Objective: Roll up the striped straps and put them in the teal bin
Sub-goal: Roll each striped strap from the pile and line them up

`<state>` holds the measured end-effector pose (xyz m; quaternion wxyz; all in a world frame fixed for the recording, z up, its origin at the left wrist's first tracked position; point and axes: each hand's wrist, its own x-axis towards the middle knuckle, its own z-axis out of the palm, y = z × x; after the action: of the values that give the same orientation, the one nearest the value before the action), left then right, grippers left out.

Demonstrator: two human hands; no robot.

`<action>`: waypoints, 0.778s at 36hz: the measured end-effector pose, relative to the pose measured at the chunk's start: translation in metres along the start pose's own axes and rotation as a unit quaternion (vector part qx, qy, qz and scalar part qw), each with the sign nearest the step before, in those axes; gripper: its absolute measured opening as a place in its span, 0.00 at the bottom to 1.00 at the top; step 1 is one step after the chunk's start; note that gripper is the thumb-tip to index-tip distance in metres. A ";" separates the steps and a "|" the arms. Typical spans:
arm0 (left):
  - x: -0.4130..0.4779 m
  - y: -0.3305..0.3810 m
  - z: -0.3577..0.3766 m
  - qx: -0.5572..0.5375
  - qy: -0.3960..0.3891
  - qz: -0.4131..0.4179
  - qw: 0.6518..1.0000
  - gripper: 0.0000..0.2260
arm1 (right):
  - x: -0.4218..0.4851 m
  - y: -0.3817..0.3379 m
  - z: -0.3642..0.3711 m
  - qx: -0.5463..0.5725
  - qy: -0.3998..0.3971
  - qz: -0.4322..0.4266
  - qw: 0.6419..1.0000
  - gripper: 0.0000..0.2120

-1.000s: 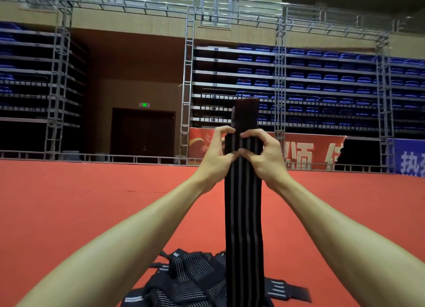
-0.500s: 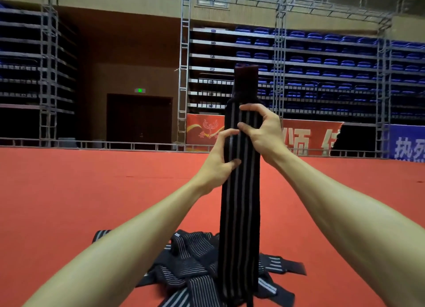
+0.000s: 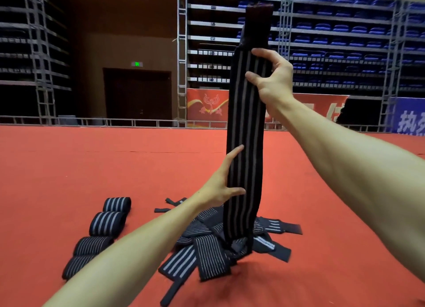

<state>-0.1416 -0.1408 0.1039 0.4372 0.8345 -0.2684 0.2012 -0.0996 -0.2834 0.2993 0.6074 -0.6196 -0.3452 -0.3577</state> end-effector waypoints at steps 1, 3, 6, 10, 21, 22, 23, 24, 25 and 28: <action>0.000 -0.001 0.001 -0.005 0.003 -0.003 1.000 0.44 | -0.001 -0.001 0.000 0.004 -0.002 0.001 1.000 0.21; 0.000 -0.002 0.002 -0.011 0.006 -0.006 1.000 0.44 | -0.002 -0.002 0.001 0.010 -0.003 0.000 1.000 0.21; -0.002 -0.004 0.002 -0.006 0.002 -0.007 1.000 0.44 | -0.004 -0.003 0.003 0.008 -0.005 -0.004 1.000 0.21; -0.005 -0.008 0.002 0.007 0.001 -0.004 1.000 0.44 | -0.006 -0.001 0.003 0.006 -0.005 -0.001 1.000 0.21; -0.031 -0.020 0.000 0.043 -0.069 -0.080 0.994 0.48 | -0.011 0.009 0.005 -0.008 -0.007 0.016 1.000 0.22; -0.032 -0.019 -0.001 0.045 -0.067 -0.084 0.993 0.48 | -0.012 0.009 0.005 -0.006 -0.007 0.019 1.000 0.22; -0.034 -0.019 -0.002 0.047 -0.065 -0.088 0.993 0.49 | -0.014 0.009 0.005 -0.003 -0.009 0.021 1.000 0.22; -0.035 -0.019 -0.003 0.047 -0.062 -0.091 0.993 0.49 | -0.016 0.007 0.005 -0.002 -0.012 0.022 1.000 0.22; -0.036 -0.019 -0.003 0.049 -0.060 -0.092 0.993 0.49 | -0.017 0.005 0.006 -0.001 -0.016 0.021 1.000 0.22; -0.040 -0.018 -0.005 0.049 -0.057 -0.101 0.992 0.49 | -0.020 0.001 0.005 0.010 -0.022 0.021 1.000 0.22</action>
<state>-0.1621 -0.1177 0.0725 0.3975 0.8879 -0.1974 0.1210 -0.1090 -0.2785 0.2819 0.6131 -0.6283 -0.3488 -0.3282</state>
